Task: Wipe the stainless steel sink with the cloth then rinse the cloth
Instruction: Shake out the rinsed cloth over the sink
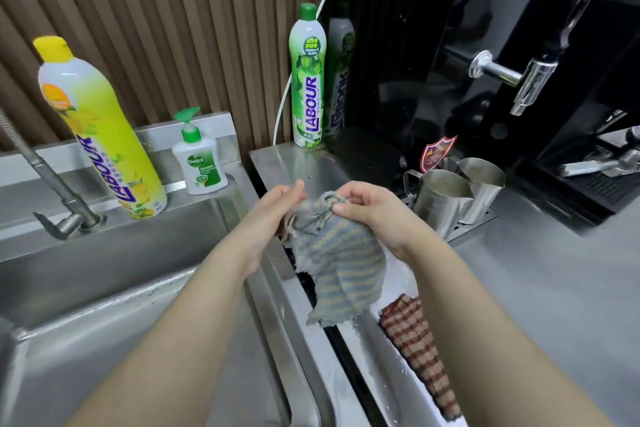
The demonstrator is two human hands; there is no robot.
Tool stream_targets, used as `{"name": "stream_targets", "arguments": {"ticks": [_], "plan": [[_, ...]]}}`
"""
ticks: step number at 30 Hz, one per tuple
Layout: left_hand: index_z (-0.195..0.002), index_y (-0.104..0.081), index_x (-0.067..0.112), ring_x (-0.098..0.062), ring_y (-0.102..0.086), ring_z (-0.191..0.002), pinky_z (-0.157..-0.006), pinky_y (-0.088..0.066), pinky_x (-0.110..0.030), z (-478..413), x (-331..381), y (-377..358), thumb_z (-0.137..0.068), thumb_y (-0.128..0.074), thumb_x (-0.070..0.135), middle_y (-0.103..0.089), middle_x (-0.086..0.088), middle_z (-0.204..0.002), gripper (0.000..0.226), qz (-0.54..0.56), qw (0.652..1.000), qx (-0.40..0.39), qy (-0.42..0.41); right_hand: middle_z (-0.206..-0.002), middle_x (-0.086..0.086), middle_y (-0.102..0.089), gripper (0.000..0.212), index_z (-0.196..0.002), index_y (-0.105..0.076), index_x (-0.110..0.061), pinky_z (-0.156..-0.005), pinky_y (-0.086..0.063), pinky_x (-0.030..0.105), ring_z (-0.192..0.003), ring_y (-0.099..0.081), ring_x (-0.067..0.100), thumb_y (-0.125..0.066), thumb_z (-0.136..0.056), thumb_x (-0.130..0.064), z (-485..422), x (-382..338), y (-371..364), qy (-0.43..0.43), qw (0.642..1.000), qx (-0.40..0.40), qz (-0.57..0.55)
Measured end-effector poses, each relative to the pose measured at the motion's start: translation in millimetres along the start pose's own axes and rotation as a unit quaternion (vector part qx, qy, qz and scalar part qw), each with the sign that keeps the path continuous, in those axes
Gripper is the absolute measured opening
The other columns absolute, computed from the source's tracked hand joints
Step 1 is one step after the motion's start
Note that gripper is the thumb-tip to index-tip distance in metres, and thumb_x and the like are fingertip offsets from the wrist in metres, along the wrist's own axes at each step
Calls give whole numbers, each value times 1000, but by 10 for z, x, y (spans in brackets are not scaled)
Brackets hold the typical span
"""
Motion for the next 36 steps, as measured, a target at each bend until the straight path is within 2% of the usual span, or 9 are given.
{"name": "stream_targets", "arguments": {"ticks": [4, 7, 12, 17, 20, 23, 26, 32, 36], "plan": [[-88, -65, 21, -11, -55, -73, -69, -39, -25, -77, 208, -8, -87, -57, 36, -63, 2, -82, 17, -9, 998, -41, -51, -83, 10, -64, 6, -90, -63, -12, -70, -48, 35, -75, -60, 23, -58, -90, -8, -62, -144, 71, 32, 999, 26, 1], [-96, -64, 24, -4, -56, -70, -64, -40, -18, -124, 218, -4, -86, -61, 22, -64, 8, -80, 11, -31, 995, -72, -57, -81, 8, -64, 13, -89, -60, -13, -67, -49, 30, -72, -61, 20, -52, -92, -4, -69, -174, 173, 45, 996, 39, -69], [-100, -63, 28, -9, -55, -86, -80, -44, -21, -175, 189, -137, -76, -73, 31, -60, 2, -99, 27, -62, 990, -105, -68, -78, 7, -60, 5, -87, -57, -13, -63, -49, 26, -67, -58, 17, -55, -92, -12, -108, -233, 152, 42, 996, 38, -63], [-79, -60, 22, -11, -48, -72, -64, -38, -21, -220, 245, -137, -86, -63, 19, -57, 3, -77, 8, -61, 991, -73, -96, -70, 3, -55, 13, -85, -51, -14, -59, -46, 28, -62, -54, 15, -57, -93, -23, -103, -339, 239, 51, 994, 61, -74], [-83, -61, 21, -8, -56, -73, -65, -42, -21, -222, 407, -105, -89, -59, 22, -65, 8, -77, 6, -41, 991, -55, -115, -78, 6, -62, 15, -97, -52, -11, -64, -51, 31, -70, -60, 18, -56, -92, -24, -78, -371, 243, 41, 995, 32, -86], [-86, -64, 17, -13, -61, -73, -67, -47, -25, -226, 593, -102, -85, -65, 21, -68, -1, -80, 4, -67, 989, -54, -122, -89, 7, -69, 21, -109, -55, -6, -66, -55, 27, -79, -67, 17, -56, -91, -17, -56, -427, 235, 27, 996, -2, -84], [-88, -66, 14, -16, -64, -74, -68, -50, -28, -214, 747, -92, -79, -72, 22, -70, -6, -83, 13, -101, 986, -51, -124, -92, 4, -70, 14, -103, -62, -8, -69, -53, 23, -82, -67, 13, -57, -92, -14, -59, -532, 337, 45, 999, 14, -10], [-81, -68, 19, -5, -59, -64, -65, -47, -12, -116, 986, -22, -61, -75, 25, -65, 1, -68, 21, -49, 987, -80, -134, -93, -1, -72, 16, -100, -65, -13, -75, -53, 21, -88, -68, 13, -53, -94, -21, -37, -759, 412, 59, 997, -16, 51], [-79, -65, 17, -6, -63, -62, -63, -50, -16, -306, 863, 11, -68, -73, 20, -70, 4, -68, 13, -3, 995, -56, -88, -86, -7, -71, 15, -92, -66, -21, -66, -50, 17, -79, -67, 7, -52, -94, -27, -228, -762, 446, 36, 997, 14, 74]]}}
Point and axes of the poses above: each hand's wrist, its own z-axis away from the middle knuckle, its own y-axis out of the back of the hand, x = y × z, the point moved 9 cm from there along -z, towards the middle knuckle
